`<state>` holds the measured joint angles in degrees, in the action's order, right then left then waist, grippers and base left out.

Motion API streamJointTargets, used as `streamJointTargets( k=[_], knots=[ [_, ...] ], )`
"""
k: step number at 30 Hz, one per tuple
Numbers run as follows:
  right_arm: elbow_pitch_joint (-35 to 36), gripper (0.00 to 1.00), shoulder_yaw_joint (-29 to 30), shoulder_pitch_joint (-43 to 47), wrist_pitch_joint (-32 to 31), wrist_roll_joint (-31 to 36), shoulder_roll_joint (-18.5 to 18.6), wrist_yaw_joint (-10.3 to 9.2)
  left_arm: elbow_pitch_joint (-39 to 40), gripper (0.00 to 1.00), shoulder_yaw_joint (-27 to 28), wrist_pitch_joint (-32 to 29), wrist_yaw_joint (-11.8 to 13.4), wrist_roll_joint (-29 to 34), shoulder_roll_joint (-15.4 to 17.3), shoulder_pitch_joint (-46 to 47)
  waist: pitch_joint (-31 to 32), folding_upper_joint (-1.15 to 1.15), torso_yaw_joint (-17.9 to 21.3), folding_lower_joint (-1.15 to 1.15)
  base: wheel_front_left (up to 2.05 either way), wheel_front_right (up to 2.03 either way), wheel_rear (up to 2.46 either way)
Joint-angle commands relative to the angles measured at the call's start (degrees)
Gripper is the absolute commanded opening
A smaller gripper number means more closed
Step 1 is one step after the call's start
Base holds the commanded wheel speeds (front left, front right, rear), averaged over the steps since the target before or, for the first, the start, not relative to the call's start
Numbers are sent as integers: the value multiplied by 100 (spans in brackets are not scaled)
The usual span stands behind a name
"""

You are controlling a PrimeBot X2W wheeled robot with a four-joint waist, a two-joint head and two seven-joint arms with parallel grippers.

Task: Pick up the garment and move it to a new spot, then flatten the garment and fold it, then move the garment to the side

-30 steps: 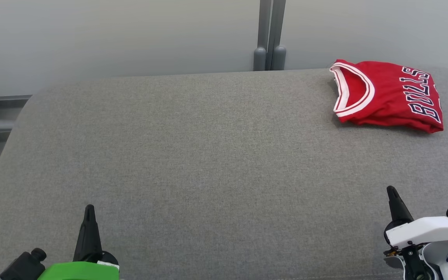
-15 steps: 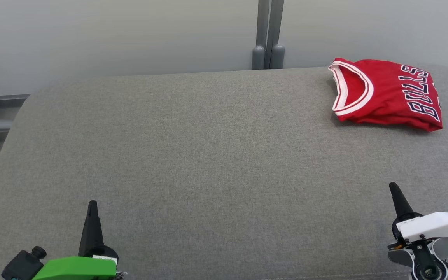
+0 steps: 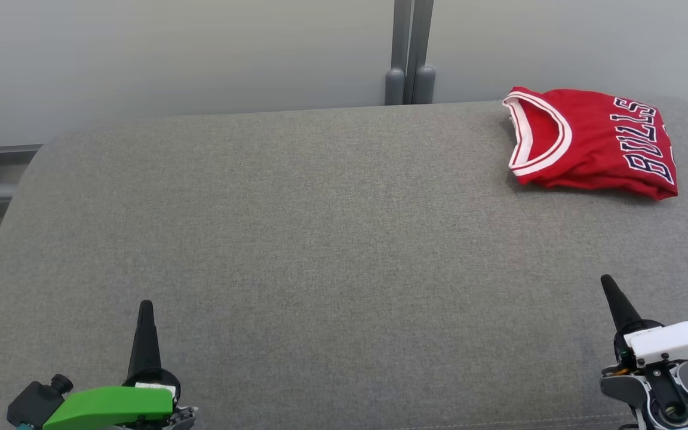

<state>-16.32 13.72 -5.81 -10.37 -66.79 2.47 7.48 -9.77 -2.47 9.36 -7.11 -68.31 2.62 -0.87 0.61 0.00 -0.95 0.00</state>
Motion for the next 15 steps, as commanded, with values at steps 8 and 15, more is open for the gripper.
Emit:
streamJointTargets(
  k=[8,15],
  knots=[
    [8,0,120,-170,-214,-493,43,2,36,0,-60,-54,-42,-528,35,173,-13,0,14,0,0,0,0],
    [-11,0,196,-205,-366,-838,46,2,31,0,-103,-81,-45,-897,36,211,-25,0,27,0,0,0,0]
  ],
)
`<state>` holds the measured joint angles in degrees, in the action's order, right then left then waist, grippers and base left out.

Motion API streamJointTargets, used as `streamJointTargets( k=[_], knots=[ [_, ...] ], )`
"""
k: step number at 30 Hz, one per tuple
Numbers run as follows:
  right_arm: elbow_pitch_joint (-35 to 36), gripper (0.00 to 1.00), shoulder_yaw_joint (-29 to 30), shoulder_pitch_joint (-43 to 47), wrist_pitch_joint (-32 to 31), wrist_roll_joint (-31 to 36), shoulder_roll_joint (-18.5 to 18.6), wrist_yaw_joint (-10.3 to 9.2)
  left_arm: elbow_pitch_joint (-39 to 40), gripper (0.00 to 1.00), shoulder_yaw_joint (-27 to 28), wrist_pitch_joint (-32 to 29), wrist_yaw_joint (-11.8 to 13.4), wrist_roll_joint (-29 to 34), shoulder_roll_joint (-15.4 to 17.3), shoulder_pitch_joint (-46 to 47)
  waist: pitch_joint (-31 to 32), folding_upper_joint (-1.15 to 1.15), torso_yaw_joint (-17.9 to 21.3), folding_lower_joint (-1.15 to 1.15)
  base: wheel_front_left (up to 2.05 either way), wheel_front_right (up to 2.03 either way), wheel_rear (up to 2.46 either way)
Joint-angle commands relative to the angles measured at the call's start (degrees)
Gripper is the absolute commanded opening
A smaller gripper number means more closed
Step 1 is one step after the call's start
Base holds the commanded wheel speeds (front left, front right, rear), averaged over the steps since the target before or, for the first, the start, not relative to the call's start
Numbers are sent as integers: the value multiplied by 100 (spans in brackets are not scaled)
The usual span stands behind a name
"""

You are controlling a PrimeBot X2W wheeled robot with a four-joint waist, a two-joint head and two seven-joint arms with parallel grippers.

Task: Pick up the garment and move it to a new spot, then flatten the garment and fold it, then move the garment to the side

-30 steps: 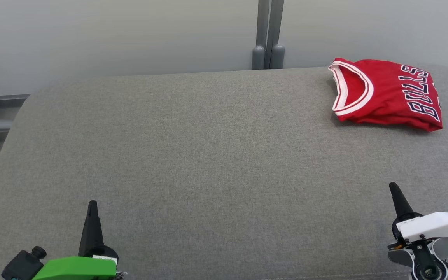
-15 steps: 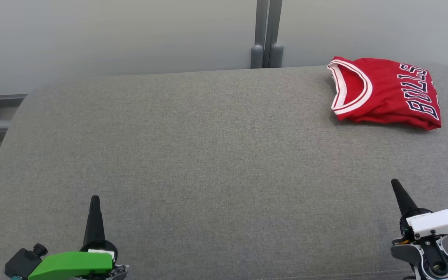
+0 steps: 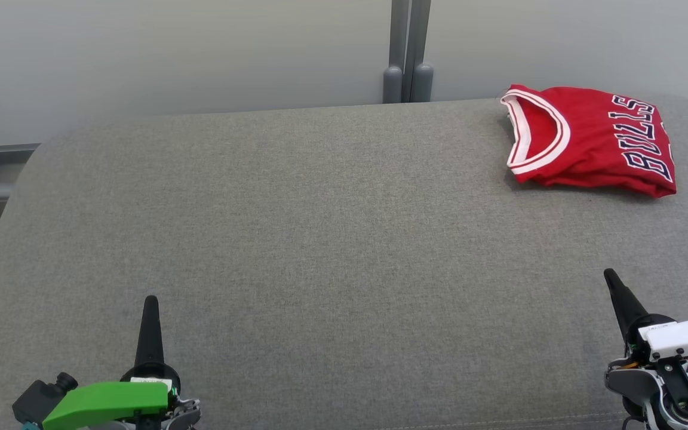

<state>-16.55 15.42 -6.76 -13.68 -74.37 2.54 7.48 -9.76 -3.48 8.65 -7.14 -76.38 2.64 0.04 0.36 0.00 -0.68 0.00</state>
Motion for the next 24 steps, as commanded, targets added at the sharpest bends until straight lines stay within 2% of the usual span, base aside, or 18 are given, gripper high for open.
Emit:
streamJointTargets(
  k=[1,24],
  knots=[
    [10,0,36,-116,-54,-128,39,2,29,0,-8,-17,-44,-143,34,125,-2,0,2,0,0,0,0],
    [-41,0,251,-215,-475,-1086,45,2,14,0,-130,-102,-45,-1169,37,235,-39,0,41,0,0,0,0]
  ],
)
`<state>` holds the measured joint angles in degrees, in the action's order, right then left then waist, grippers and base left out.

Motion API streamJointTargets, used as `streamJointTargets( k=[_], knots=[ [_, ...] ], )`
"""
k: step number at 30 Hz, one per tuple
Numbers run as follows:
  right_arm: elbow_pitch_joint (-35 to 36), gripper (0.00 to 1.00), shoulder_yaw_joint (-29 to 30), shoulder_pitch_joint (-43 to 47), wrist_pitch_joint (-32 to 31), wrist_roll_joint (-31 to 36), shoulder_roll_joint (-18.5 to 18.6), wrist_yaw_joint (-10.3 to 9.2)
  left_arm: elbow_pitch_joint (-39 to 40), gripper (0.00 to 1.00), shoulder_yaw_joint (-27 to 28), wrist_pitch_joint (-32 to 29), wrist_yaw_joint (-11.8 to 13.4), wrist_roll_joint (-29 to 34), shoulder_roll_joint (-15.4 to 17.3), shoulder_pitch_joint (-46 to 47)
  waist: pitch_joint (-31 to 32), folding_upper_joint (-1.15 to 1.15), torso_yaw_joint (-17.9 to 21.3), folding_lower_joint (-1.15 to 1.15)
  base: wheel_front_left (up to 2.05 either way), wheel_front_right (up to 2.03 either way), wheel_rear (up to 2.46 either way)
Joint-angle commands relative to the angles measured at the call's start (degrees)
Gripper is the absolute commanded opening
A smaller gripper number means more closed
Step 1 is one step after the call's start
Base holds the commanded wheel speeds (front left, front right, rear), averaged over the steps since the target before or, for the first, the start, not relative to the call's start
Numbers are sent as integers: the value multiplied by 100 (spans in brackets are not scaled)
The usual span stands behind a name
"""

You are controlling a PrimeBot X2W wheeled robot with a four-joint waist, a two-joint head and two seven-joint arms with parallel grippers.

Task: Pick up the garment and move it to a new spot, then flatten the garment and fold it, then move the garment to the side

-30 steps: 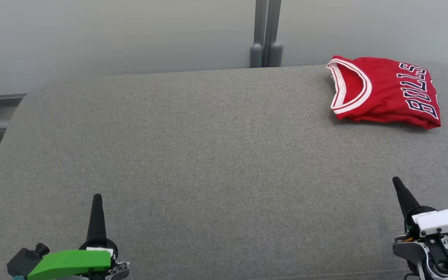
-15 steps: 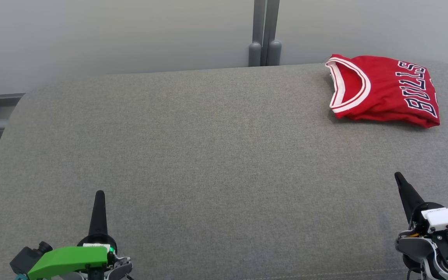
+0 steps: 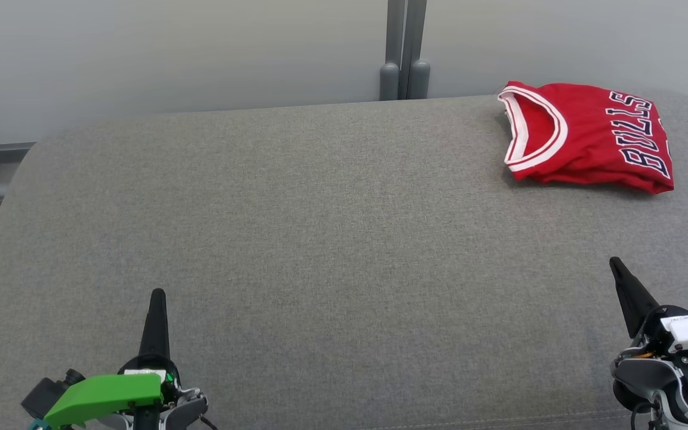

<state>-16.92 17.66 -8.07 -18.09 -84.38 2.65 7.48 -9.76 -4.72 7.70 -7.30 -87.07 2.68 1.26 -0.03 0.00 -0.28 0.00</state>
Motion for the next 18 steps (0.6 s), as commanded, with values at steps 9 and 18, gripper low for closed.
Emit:
streamJointTargets(
  k=[9,18],
  knots=[
    [-25,0,104,-117,-187,-433,35,2,7,0,-47,-43,-31,-472,35,141,-16,0,17,0,0,0,0],
    [-32,0,138,-129,-265,-582,36,2,3,0,-67,-50,-33,-630,36,167,-24,0,26,0,0,0,0]
  ],
)
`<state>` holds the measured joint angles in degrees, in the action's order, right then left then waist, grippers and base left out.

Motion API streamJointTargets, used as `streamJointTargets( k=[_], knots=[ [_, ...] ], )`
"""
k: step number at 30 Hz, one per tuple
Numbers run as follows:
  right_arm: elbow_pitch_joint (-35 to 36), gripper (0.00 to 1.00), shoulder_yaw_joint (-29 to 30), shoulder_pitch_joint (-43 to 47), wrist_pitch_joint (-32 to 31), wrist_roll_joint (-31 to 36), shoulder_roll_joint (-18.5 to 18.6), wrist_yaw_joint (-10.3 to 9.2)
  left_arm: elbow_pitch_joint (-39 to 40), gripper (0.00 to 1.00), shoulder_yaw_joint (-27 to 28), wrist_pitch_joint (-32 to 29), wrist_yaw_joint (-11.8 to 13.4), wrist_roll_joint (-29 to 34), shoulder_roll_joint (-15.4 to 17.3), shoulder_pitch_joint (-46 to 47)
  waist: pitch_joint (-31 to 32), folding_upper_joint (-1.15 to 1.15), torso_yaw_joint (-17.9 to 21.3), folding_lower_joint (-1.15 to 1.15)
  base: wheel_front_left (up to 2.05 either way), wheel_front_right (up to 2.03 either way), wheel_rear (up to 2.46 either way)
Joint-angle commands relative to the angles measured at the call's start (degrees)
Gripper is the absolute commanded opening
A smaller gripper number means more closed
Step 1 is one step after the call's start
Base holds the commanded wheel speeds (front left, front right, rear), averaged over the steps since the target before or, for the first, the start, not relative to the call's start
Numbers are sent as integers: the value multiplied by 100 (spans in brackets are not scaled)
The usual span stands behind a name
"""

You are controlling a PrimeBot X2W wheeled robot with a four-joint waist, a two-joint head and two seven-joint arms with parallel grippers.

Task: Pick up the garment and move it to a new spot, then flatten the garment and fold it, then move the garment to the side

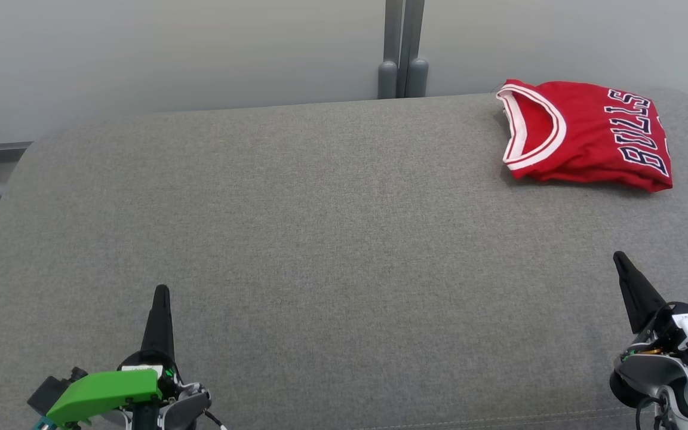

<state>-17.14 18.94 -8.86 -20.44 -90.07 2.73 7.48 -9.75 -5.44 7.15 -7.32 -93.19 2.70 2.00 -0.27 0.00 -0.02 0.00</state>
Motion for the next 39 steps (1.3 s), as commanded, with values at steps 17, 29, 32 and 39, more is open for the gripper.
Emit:
streamJointTargets(
  k=[17,29,32,39],
  knots=[
    [-9,0,9,-49,-29,-13,28,2,3,0,4,6,-30,-18,33,89,0,0,0,0,0,0,0],
    [-9,0,9,-49,-29,-13,28,2,4,0,4,6,-30,-19,33,89,0,0,0,0,0,0,0],
    [-9,0,9,-49,-29,-12,28,2,4,0,4,6,-30,-19,33,88,0,0,0,0,0,0,0],
    [-9,0,9,-49,-22,-12,28,2,4,0,4,7,-30,-19,33,88,0,0,0,0,0,0,0]
  ],
)
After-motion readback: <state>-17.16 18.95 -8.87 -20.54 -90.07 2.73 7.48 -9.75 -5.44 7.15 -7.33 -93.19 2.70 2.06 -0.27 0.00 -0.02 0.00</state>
